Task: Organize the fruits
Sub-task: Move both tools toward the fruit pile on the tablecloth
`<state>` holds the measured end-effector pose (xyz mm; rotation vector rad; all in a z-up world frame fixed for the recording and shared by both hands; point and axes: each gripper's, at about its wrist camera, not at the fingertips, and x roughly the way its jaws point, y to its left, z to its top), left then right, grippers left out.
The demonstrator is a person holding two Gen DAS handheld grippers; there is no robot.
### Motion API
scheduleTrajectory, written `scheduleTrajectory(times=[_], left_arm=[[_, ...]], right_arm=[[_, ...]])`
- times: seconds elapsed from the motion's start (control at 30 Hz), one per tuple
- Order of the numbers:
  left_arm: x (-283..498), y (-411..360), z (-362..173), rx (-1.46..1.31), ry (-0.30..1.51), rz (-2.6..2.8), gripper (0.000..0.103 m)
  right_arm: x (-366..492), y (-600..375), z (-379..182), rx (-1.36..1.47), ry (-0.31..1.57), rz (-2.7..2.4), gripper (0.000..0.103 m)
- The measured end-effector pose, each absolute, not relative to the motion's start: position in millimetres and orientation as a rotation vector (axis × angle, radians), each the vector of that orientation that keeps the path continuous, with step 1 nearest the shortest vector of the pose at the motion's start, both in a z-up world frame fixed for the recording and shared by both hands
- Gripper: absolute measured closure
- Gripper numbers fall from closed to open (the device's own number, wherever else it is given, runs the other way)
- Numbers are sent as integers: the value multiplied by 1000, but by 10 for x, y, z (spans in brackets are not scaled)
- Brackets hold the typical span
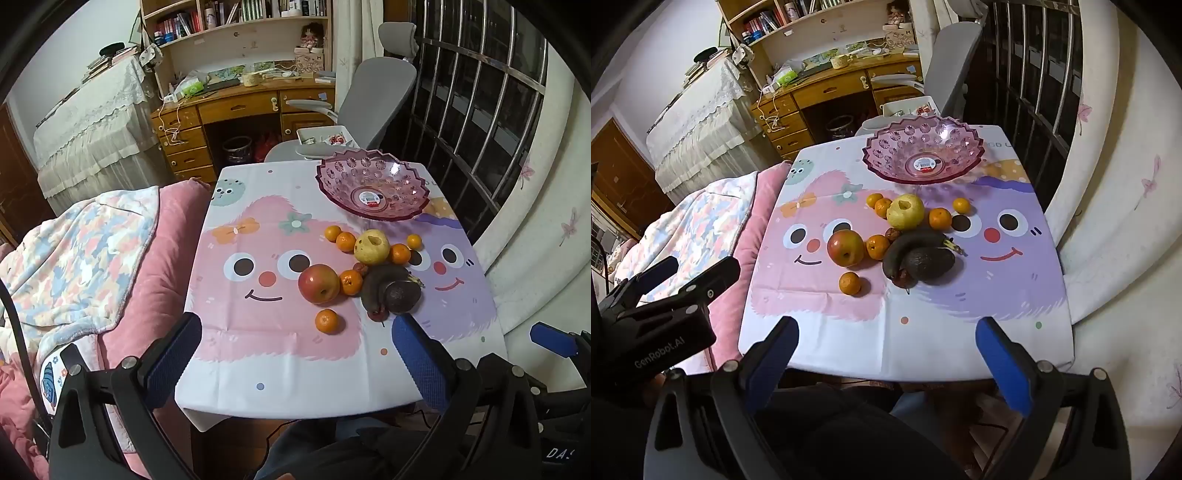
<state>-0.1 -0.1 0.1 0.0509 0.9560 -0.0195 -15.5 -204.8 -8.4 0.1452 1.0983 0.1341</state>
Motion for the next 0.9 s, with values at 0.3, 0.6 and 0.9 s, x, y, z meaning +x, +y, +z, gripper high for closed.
scheduleTrajectory(times=[0.3, 0.6, 0.9], left_arm=[[-1, -1, -1, 49, 959, -18, 1], [-4, 0, 8, 44, 959, -20, 1], [15, 22, 38, 63, 948, -15, 1]], right_arm=[[-144, -2011, -94, 142, 1101, 132, 6], [-129, -1963, -92, 142, 1102, 131, 6], [-90, -1891, -72, 112, 1082, 119, 6]])
